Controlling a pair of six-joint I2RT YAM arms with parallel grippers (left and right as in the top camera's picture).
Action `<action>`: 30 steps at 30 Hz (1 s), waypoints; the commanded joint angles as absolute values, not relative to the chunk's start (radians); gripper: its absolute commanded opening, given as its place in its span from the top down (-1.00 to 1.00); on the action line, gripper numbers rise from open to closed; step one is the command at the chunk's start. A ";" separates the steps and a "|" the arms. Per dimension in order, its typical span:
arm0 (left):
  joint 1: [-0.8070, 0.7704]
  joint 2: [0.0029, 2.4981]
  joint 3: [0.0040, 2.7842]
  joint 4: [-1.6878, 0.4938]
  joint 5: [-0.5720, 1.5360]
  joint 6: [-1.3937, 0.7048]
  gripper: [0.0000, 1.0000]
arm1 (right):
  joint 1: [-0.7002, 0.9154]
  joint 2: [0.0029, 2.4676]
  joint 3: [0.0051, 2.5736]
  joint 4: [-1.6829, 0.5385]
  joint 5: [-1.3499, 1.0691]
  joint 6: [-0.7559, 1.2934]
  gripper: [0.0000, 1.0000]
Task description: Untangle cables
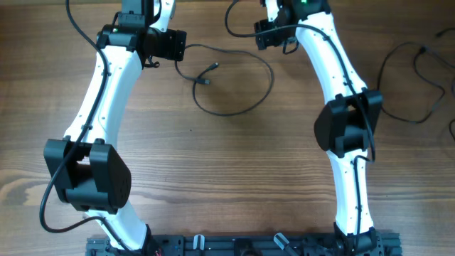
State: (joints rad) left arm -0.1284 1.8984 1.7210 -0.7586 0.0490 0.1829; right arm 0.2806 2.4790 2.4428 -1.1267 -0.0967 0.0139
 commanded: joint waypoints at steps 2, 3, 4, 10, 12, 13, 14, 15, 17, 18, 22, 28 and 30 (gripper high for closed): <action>-0.126 1.914 1.719 -0.754 0.032 0.202 -0.71 | 0.285 2.526 2.445 -1.121 -0.117 0.027 -0.28; -0.126 1.914 1.719 -0.754 0.032 0.202 -0.71 | 0.285 2.531 2.445 -1.121 -0.117 0.027 -0.22; -0.126 1.914 1.719 -0.754 0.032 0.202 -0.71 | 0.285 2.532 2.445 -1.121 -0.117 0.028 -0.20; -0.126 1.914 1.719 -0.754 0.032 0.202 -0.72 | 0.285 2.539 2.445 -1.135 -0.117 0.028 -0.19; -0.126 1.914 1.719 -0.754 0.032 0.202 -0.72 | 0.285 2.546 2.445 -1.151 -0.117 0.029 -0.19; -0.126 1.914 1.719 -0.754 0.032 0.202 -0.71 | 0.285 2.550 2.445 -1.160 -0.116 0.029 -0.19; -0.126 1.914 1.719 -0.754 0.032 0.202 -0.72 | 0.285 2.558 2.445 -1.165 -0.117 0.030 -0.19; -0.126 1.914 1.719 -0.754 0.032 0.202 -0.72 | 0.285 2.561 2.445 -1.169 -0.117 0.031 -0.19; -0.126 1.914 1.719 -0.753 0.032 0.202 -0.73 | 0.285 2.570 2.445 -1.168 -0.113 0.053 -0.18; -0.126 1.914 1.719 -0.752 0.032 0.202 -0.72 | 0.285 2.572 2.445 -1.165 -0.112 0.057 -0.18; -0.126 1.914 1.719 -0.752 0.032 0.202 -0.73 | 0.285 2.591 2.445 -1.165 -0.097 0.083 -0.18; -0.126 1.914 1.719 -0.752 0.032 0.202 -0.73 | 0.285 2.609 2.445 -1.158 -0.097 0.089 -0.18; -0.126 1.914 1.719 -0.752 0.032 0.202 -0.73 | 0.285 2.609 2.445 -1.154 -0.097 0.089 -0.18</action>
